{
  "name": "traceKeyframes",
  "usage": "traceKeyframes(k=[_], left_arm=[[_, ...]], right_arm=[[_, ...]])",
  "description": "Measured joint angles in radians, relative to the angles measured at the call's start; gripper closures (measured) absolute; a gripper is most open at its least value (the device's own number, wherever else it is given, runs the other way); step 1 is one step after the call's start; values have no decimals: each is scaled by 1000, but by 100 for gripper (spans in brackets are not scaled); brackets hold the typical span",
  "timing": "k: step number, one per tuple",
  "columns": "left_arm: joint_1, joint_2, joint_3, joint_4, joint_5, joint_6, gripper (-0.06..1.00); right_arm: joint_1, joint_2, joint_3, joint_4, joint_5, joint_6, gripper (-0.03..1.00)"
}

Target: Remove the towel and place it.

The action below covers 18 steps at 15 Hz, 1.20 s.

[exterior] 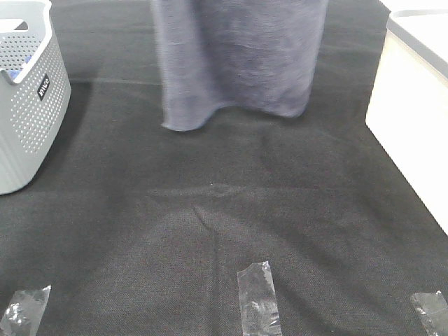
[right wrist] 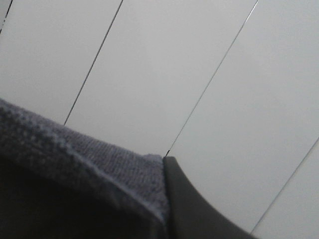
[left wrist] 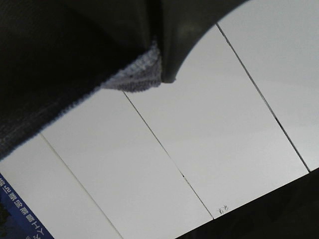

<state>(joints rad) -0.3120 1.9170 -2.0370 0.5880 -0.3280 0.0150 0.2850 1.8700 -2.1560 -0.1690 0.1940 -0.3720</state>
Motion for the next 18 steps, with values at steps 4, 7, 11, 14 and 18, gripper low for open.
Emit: traceKeyframes(k=[4, 7, 11, 14, 18], left_arm=[[48, 75, -16, -3, -84, 12, 94], [97, 217, -155, -41, -119, 17, 94], [103, 437, -475, -55, -114, 17, 94], [103, 541, -677, -54, -85, 17, 94], [103, 571, -754, -54, -82, 19, 94]], right_arm=[[0, 71, -30, 12, -126, 25, 95], [1, 169, -61, 34, -231, 41, 95], [-6, 267, -133, 39, -398, 50, 95], [-19, 312, -206, 47, -422, 65, 95], [-35, 332, -221, 46, -432, 103, 95]])
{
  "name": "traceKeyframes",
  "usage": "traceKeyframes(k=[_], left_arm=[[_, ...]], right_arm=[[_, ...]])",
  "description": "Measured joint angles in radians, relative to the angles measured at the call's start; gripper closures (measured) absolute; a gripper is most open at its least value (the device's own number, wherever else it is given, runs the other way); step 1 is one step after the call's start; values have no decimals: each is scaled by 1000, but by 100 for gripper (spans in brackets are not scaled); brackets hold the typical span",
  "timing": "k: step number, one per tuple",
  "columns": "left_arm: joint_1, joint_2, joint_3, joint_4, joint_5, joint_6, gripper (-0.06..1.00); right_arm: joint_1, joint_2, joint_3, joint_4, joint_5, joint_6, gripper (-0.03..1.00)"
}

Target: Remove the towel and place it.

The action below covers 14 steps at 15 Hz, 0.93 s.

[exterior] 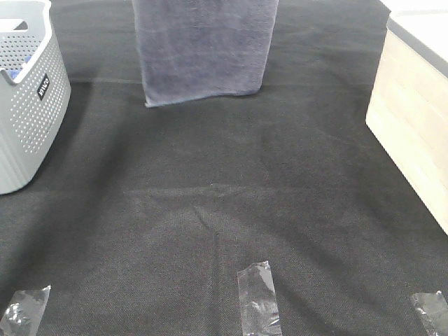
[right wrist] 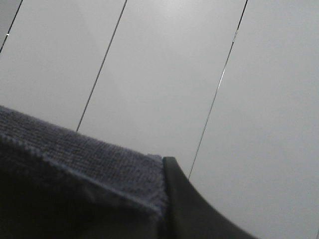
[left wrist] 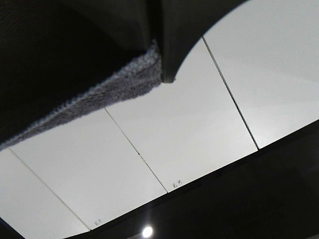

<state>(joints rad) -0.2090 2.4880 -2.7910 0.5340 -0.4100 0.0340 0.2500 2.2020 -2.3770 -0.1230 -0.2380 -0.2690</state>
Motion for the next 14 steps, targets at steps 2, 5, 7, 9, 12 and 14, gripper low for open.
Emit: traceKeyframes(k=[2, 5, 7, 9, 12, 14], left_arm=[[0, 0, -2, 17, 15, 0, 94], [0, 0, -2, 50, 44, -1, 94], [2, 0, -2, 70, 50, -16, 94], [4, 0, -2, 80, 66, -18, 94], [4, 0, -2, 104, 79, -88, 94], [0, 0, -2, 163, 153, -176, 94]], right_arm=[[0, 0, -3, 0, 1, 12, 95], [0, 0, -3, 0, 8, 22, 95], [0, 0, -3, 1, 26, 22, 95], [-2, 0, -3, 1, 39, 22, 95], [-2, 0, -3, 4, 87, 22, 95], [-2, 0, -3, 8, 154, 35, 95]])
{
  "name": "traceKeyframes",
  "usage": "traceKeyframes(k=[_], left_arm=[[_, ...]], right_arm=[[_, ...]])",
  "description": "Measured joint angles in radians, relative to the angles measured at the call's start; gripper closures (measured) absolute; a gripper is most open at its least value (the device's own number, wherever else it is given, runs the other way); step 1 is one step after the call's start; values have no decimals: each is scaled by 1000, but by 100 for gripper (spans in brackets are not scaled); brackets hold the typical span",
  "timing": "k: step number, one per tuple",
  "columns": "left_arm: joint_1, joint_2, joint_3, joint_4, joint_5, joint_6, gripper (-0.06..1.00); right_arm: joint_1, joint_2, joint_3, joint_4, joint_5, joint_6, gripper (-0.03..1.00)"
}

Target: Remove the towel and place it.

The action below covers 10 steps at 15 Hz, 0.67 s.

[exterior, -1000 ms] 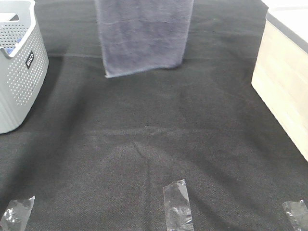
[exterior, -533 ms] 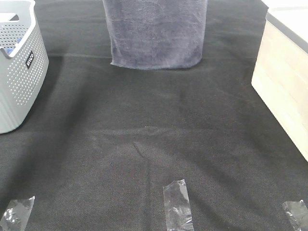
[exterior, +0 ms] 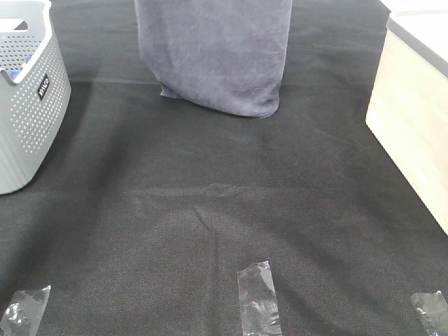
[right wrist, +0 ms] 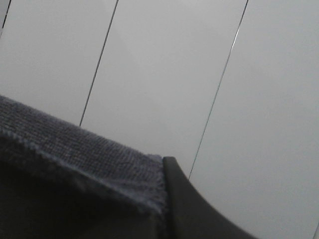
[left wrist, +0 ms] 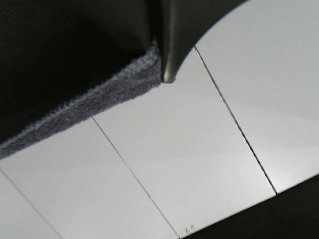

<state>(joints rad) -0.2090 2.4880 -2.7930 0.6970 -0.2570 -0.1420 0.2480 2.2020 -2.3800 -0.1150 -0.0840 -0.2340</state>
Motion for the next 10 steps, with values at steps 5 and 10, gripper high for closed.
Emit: traceKeyframes(k=[5, 10], left_arm=[[-66, 1, 0, 37, 337, -164, 94], [-170, -45, 0, -312, 964, 178, 94]], right_arm=[[-1, -2, 0, 53, 308, 80, 95], [-7, -85, -1, 169, 706, 92, 95]])
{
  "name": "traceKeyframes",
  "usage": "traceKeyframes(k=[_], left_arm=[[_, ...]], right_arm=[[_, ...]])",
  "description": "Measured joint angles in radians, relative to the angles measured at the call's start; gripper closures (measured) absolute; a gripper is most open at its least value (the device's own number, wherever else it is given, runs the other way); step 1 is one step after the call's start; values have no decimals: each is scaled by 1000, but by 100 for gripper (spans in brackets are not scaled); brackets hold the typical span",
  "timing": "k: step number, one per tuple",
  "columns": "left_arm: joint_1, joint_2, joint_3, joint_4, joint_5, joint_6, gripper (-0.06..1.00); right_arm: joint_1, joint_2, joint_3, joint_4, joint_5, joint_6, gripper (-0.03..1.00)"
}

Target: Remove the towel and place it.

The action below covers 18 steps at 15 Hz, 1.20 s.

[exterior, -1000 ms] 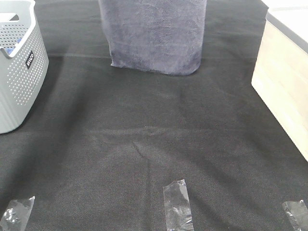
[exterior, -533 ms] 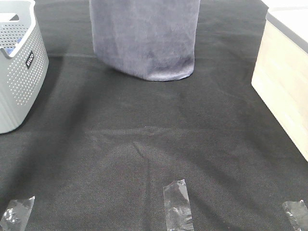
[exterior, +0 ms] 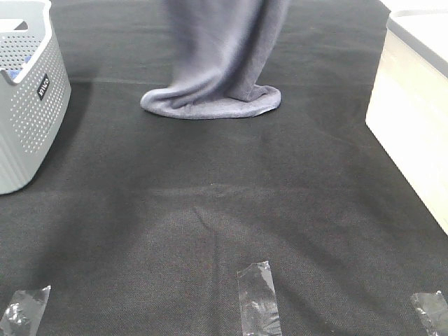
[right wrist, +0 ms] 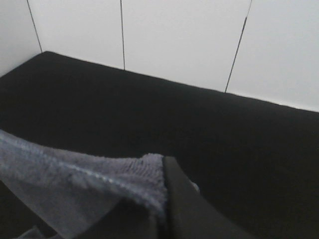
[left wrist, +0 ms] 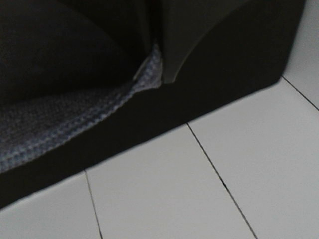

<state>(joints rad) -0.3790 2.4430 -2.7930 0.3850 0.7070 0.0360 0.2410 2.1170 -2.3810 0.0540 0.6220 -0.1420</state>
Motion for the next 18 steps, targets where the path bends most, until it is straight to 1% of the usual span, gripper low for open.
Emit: traceKeyframes(k=[1, 2, 3, 4, 6, 7, 9, 12, 13, 15, 18], left_arm=[[-4, -18, 0, -84, 104, 53, 94], [-4, -37, 0, -141, 188, 78, 94], [-4, -53, 0, -159, 274, 90, 94], [-4, -75, 0, -159, 341, 93, 94], [-4, -122, 0, -164, 457, 90, 94], [-4, -145, 0, -165, 491, 78, 94], [-4, -173, 0, -147, 496, 70, 94], [-4, -211, 17, -144, 497, 66, 94], [-4, -248, 68, -146, 497, 57, 94], [-7, -368, 236, -155, 496, 23, 94], [-13, -574, 526, -175, 495, -22, 94]], right_arm=[[0, -14, 0, 1, 59, 0, 95], [0, -26, 0, 4, 121, 0, 95], [0, -38, 0, 4, 187, 0, 95], [0, -55, 0, 14, 236, 0, 95], [0, -88, 0, 54, 303, 0, 95], [0, -106, 0, 78, 322, 0, 95], [0, -136, 0, 112, 363, 0, 95], [1, -161, -2, 125, 477, 0, 95], [1, -162, -2, 126, 513, 0, 95], [1, -170, -2, 136, 578, 0, 95], [3, -199, 1, 183, 594, 0, 95]])
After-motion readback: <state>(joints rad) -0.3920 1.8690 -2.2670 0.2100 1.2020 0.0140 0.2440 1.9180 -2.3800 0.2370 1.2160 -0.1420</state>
